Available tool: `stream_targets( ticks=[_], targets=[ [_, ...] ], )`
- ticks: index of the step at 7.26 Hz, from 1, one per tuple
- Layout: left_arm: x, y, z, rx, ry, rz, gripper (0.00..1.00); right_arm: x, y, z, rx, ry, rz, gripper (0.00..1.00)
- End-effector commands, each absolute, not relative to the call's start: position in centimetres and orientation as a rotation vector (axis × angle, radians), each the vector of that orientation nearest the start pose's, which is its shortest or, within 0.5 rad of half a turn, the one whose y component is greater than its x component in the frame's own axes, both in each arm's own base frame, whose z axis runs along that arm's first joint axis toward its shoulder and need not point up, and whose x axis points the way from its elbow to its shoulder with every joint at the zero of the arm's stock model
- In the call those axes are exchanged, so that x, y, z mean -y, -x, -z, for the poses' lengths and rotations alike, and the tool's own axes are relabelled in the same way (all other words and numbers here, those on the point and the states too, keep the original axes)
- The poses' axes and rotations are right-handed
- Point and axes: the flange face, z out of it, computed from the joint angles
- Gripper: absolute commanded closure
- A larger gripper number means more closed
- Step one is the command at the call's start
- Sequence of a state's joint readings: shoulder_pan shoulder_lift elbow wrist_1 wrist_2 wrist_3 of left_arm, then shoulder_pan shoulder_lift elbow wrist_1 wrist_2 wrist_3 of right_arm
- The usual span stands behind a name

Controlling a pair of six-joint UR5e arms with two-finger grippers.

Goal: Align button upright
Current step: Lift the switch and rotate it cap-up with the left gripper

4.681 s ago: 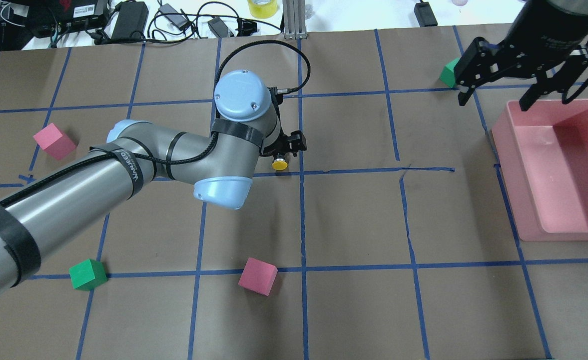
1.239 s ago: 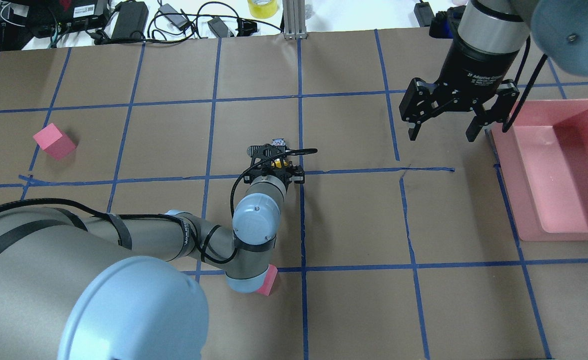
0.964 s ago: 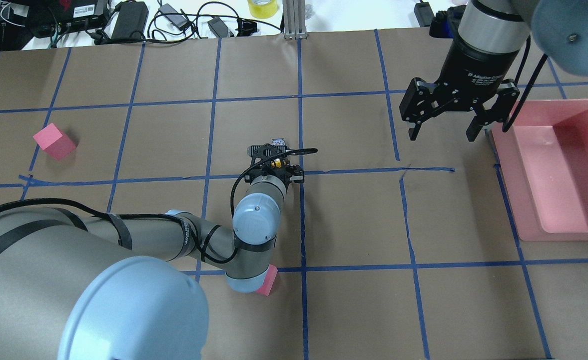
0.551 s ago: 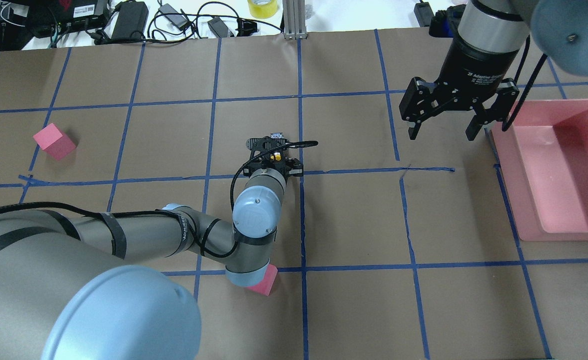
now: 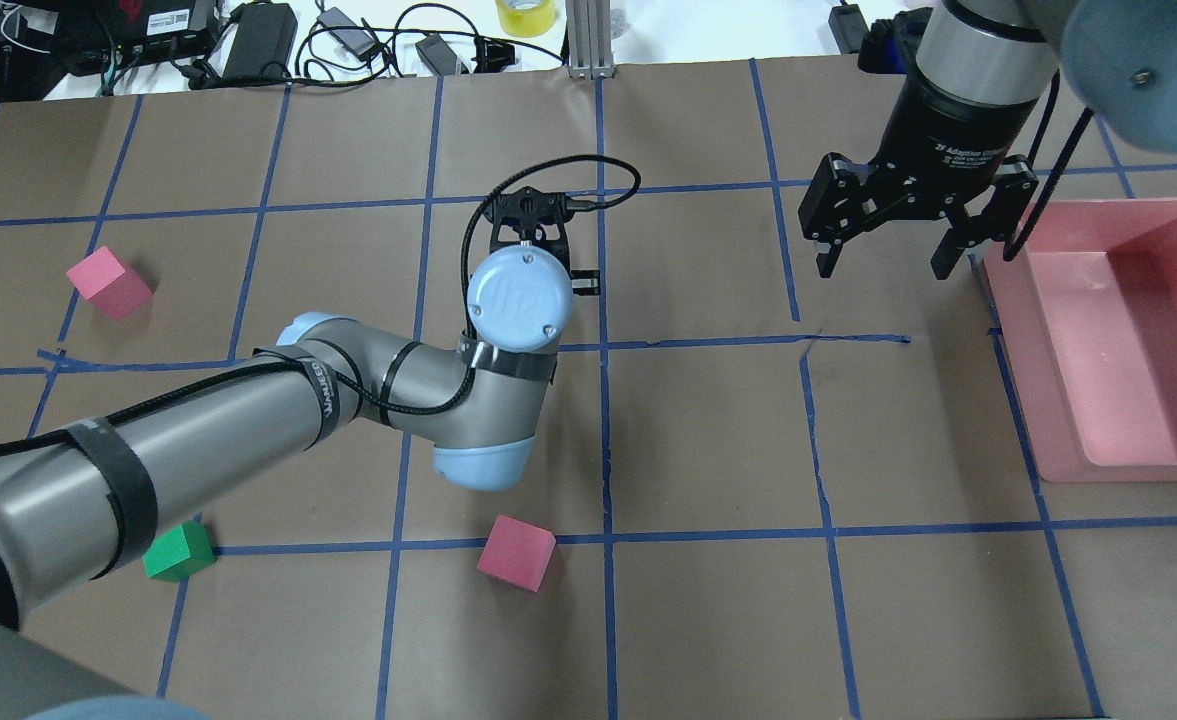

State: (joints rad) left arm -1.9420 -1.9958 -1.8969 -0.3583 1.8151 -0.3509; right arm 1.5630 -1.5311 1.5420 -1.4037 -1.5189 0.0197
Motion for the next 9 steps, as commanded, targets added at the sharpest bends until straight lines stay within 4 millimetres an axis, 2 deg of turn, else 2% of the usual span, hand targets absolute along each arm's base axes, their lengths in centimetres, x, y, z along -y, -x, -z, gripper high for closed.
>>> stream_targets(
  ticks=[1, 2, 3, 4, 5, 6, 7, 8, 9],
  targets=[
    [53.5, 32.9, -30.0, -3.065, 0.229, 0.381, 1.0, 49.1, -13.5, -46.6, -3.076, -0.036, -0.275, 0.0],
    [53.8, 32.3, -30.2, -3.113, 0.399, 0.188, 1.0, 49.2, -13.4, -46.6, -3.077, -0.035, -0.275, 0.0],
    [54.1, 31.7, -29.3, -3.221, 0.629, -0.002, 1.0, 49.2, -13.4, -46.6, -3.077, -0.035, -0.275, 0.0],
    [54.9, 31.2, -28.0, -3.225, 0.797, -0.099, 1.0, 49.2, -13.4, -46.6, -3.079, -0.035, -0.275, 0.0],
    [55.3, 31.1, -25.6, -3.178, 0.962, -0.216, 1.0, 49.1, -13.4, -46.6, -3.08, -0.035, -0.277, 0.0],
    [56.3, 31.0, -25.0, -3.166, 1.216, -0.392, 1.0, 49.1, -13.4, -46.6, -3.08, -0.04, -0.28, 0.0],
    [56.6, 30.7, -23.6, -3.127, 1.34, -0.512, 1.0, 49.1, -13.4, -46.6, -3.08, -0.035, -0.284, 0.0],
    [57.0, 31.0, -22.8, -3.129, 1.379, -0.593, 1.0, 49.1, -13.4, -46.6, -3.079, -0.038, -0.287, 0.0],
    [58.1, 28.8, -22.7, -3.117, 1.485, -0.668, 1.0, 49.0, -13.4, -46.3, -3.079, -0.038, -0.303, 0.0]
  ],
)
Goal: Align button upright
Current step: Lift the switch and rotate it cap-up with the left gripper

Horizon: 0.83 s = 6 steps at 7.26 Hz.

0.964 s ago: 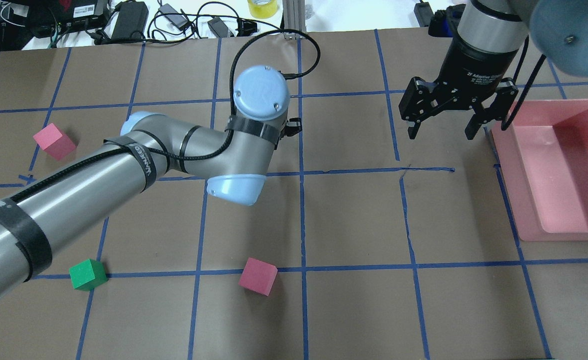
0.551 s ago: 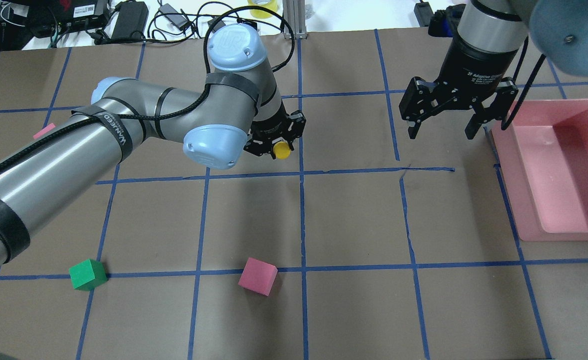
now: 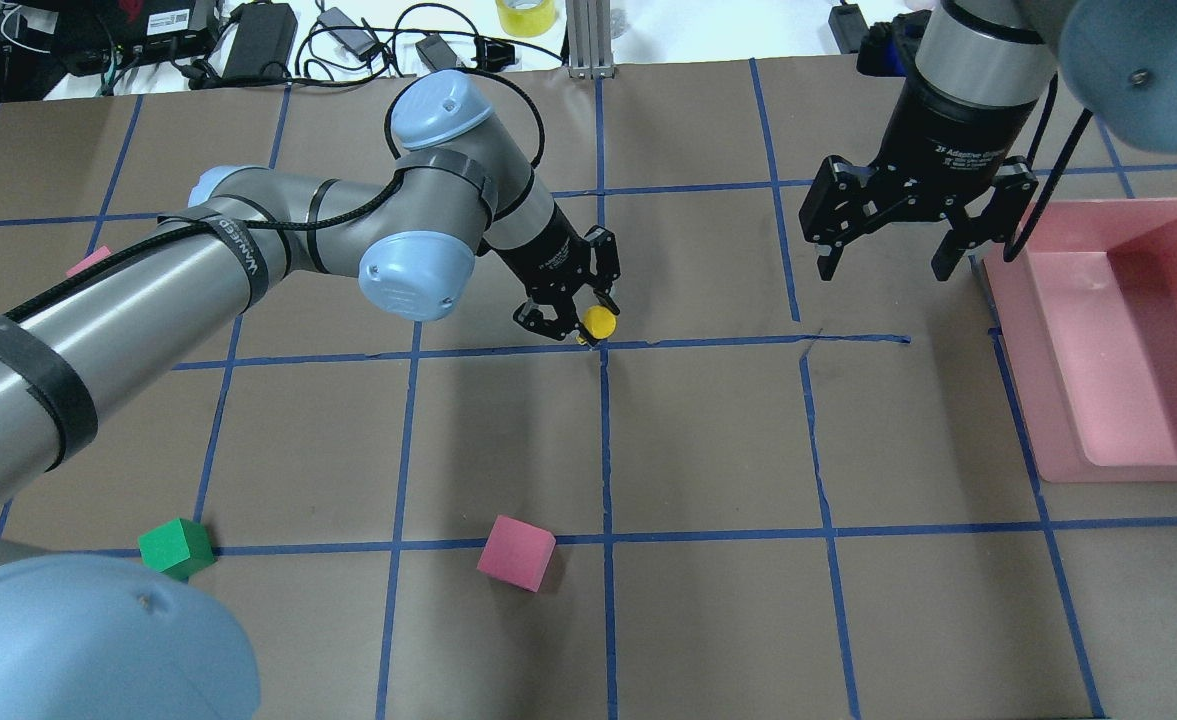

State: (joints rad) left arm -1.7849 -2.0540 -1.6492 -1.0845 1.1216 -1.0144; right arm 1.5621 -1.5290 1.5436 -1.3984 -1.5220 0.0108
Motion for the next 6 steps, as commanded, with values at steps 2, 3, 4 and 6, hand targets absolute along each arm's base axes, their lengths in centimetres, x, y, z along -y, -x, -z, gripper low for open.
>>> stream_targets(
  ticks=[2, 3, 4, 6],
  targets=[
    [58.6, 28.6, -22.3, -3.124, 1.552, -0.778, 1.0, 49.0, -12.8, -46.3, -3.14, -0.032, -0.312, 0.0],
    [58.4, 28.6, -21.5, -3.124, 1.525, -0.787, 1.0, 48.7, -12.8, -45.6, -3.14, -0.034, -0.336, 0.0],
    [58.5, 28.5, -21.0, -3.122, 1.518, -0.787, 1.0, 48.6, -12.8, -45.2, -3.138, -0.055, -0.348, 0.0],
    [58.5, 28.5, -20.3, -3.123, 1.504, -0.799, 0.04, 48.6, -12.8, -45.2, -3.139, -0.058, -0.35, 0.0]
  ],
)
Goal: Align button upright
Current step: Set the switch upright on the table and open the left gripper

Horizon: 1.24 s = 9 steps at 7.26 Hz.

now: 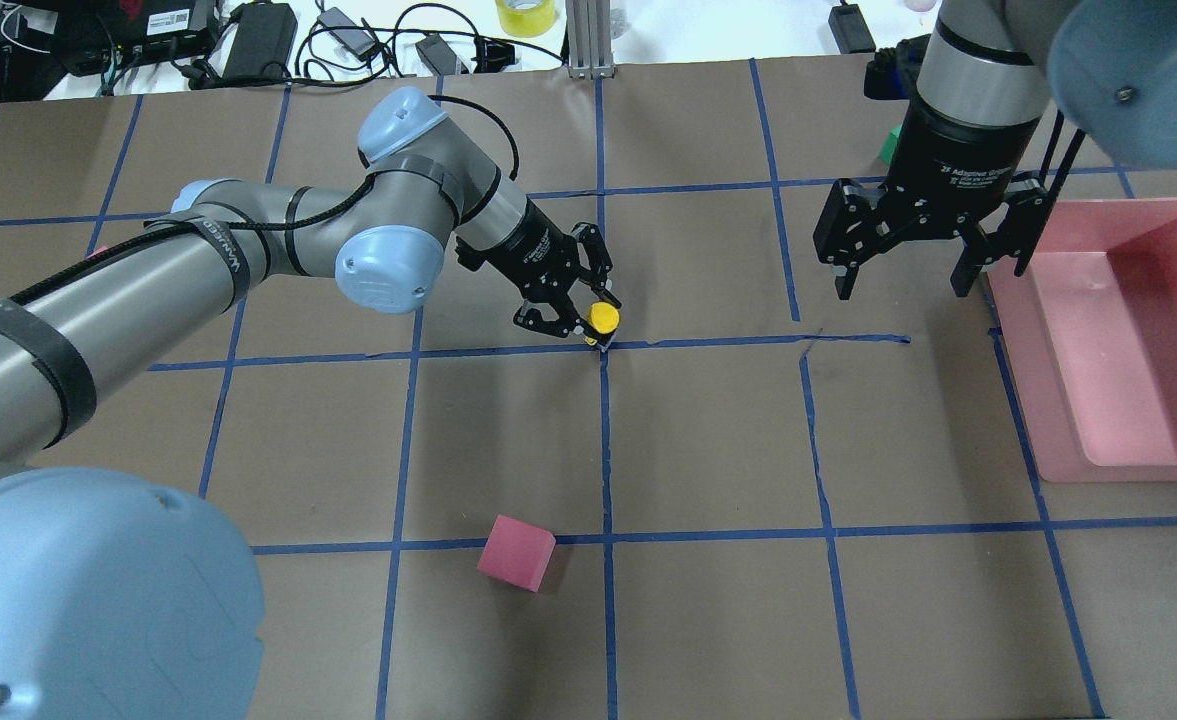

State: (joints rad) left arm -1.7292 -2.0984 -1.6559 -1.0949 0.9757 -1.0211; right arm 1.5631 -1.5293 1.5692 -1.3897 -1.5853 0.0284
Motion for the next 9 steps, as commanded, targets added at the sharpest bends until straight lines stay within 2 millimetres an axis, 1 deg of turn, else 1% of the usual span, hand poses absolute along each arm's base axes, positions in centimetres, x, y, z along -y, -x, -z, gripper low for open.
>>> stream_targets(
  ticks=[1, 2, 3, 4, 5, 6, 7, 8, 9],
  targets=[
    [58.6, 28.5, -20.7, -3.142, 1.492, -0.792, 0.0, 48.6, -12.8, -45.1, -3.139, -0.058, -0.35, 0.0],
    [58.5, 28.5, -22.2, -3.159, 1.487, -0.752, 0.0, 48.6, -12.8, -45.0, -3.139, -0.057, -0.353, 0.0],
    [58.6, 28.4, -24.6, -3.208, 1.46, -0.658, 0.0, 48.9, -12.6, -45.1, -3.129, -0.047, -0.33, 0.0],
    [58.5, 27.6, -26.9, -3.193, 1.304, -0.392, 0.0, 49.2, -12.1, -46.1, -3.136, -0.054, -0.302, 0.0],
    [57.4, 28.3, -30.3, -3.221, 1.233, -0.269, 0.0, 49.2, -12.2, -46.2, -3.139, -0.051, -0.295, 0.0],
    [56.1, 28.5, -34.1, -3.293, 1.104, -0.19, 0.0, 49.0, -12.3, -46.6, -3.134, -0.069, -0.277, 0.0],
    [54.7, 27.5, -38.4, -3.299, 0.981, -0.253, 0.0, 49.8, -12.3, -46.7, -3.139, -0.048, -0.203, 0.0],
    [53.0, 25.8, -42.6, -3.21, 0.722, -0.235, 0.0, 50.3, -12.4, -46.3, -3.148, -0.052, -0.146, 0.0],
    [51.6, 24.7, -45.8, -3.212, 0.502, -0.209, 0.0, 52.7, -12.5, -45.6, -3.14, -0.043, 0.015, 0.0]
  ],
)
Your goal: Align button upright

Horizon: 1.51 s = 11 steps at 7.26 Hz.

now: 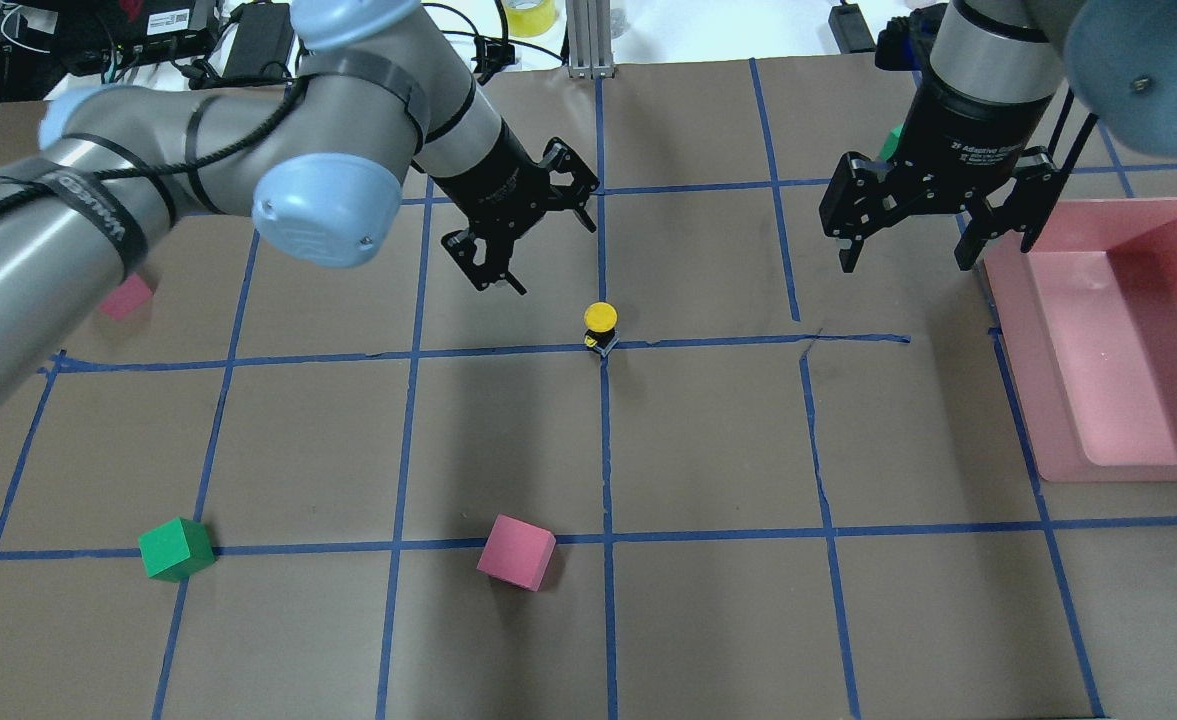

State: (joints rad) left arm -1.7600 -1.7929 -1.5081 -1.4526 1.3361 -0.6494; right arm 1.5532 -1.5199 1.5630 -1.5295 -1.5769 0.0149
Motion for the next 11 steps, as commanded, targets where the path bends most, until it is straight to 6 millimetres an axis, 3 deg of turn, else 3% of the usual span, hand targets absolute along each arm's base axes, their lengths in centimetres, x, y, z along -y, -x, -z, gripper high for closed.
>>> stream_targets(
  ticks=[1, 3, 4, 6, 11],
  targets=[
    [50.2, 23.7, -48.7, -3.234, 0.295, -0.116, 0.0, 54.1, -12.9, -45.6, -3.13, -0.04, 0.14, 0.0],
    [47.8, 21.9, -50.9, -3.152, -0.23, -0.001, 0.0, 54.1, -12.8, -45.5, -3.139, -0.031, 0.135, 0.0],
    [47.5, 20.0, -51.7, -3.131, -0.416, 0.022, 0.0, 54.2, -12.2, -44.9, -3.151, -0.044, 0.085, 0.0],
    [50.0, 15.4, -51.9, -3.141, -0.283, 0.192, 0.0, 54.2, -12.0, -44.8, -3.145, -0.048, 0.072, 0.0],
    [48.8, 15.4, -50.7, -3.145, -0.135, 0.227, 0.0, 53.7, -12.4, -44.9, -3.148, -0.082, 0.046, 0.0]
  ],
)
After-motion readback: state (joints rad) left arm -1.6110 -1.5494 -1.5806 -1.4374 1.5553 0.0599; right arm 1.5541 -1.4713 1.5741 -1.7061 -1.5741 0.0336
